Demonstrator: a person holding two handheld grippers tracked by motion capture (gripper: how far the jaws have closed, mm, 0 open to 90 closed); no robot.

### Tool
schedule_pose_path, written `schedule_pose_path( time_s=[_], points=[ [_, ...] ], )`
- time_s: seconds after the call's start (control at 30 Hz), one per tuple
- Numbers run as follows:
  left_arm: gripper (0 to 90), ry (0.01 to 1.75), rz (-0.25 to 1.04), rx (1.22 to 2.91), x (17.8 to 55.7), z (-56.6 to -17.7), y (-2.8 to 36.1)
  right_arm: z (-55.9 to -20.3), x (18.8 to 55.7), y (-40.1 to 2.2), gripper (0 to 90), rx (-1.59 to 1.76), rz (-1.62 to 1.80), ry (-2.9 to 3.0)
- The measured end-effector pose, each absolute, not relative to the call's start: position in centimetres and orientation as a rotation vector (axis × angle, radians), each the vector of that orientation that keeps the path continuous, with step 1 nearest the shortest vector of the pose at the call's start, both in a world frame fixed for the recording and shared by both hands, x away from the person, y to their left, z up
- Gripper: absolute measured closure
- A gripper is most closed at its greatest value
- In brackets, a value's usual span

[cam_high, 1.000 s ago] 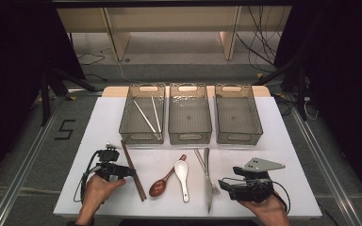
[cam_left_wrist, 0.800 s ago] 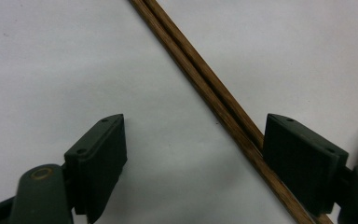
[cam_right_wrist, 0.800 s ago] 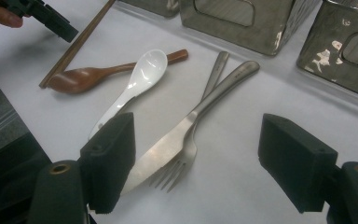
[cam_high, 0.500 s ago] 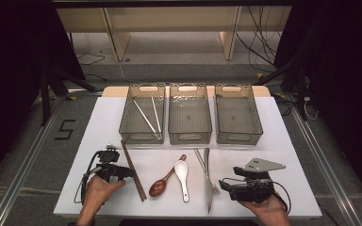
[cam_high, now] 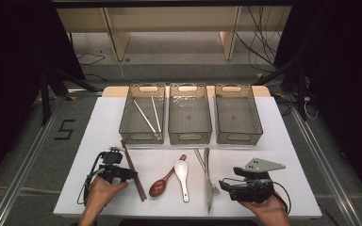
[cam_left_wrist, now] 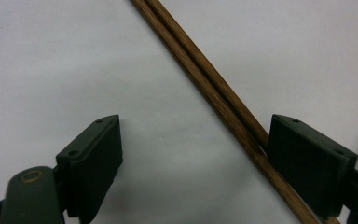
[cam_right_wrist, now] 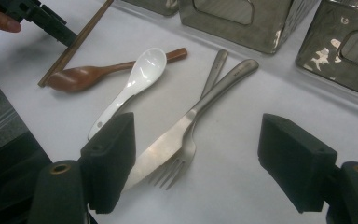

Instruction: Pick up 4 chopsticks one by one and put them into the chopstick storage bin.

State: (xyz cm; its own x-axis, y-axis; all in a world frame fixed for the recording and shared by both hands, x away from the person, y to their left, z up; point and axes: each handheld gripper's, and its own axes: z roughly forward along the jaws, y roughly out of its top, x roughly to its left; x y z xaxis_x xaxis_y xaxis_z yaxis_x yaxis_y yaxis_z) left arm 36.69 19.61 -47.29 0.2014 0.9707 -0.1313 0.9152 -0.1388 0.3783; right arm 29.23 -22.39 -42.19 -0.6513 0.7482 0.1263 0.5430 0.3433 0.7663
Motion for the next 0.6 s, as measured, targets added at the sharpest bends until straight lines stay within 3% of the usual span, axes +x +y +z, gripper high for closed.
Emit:
schedule_pose_path(
  time_s=[0.2,0.37,0.47,0.6],
  points=[
    [19.7,1.751,0.218,2.128,36.58,-47.25,19.65,-42.15,29.17,-22.46,28.5,1.164,1.199,2.359],
    [28.5,1.758,0.257,2.138,36.5,-47.21,19.74,-42.11,29.15,-22.52,28.6,1.166,1.201,2.356],
    [23.0,1.757,0.218,2.117,36.55,-47.19,19.85,-42.12,29.17,-22.54,28.6,1.167,1.198,2.355],
    [22.8,1.755,0.193,2.084,36.51,-47.02,19.88,-42.09,29.2,-22.57,28.7,1.171,1.199,2.353]
  ],
)
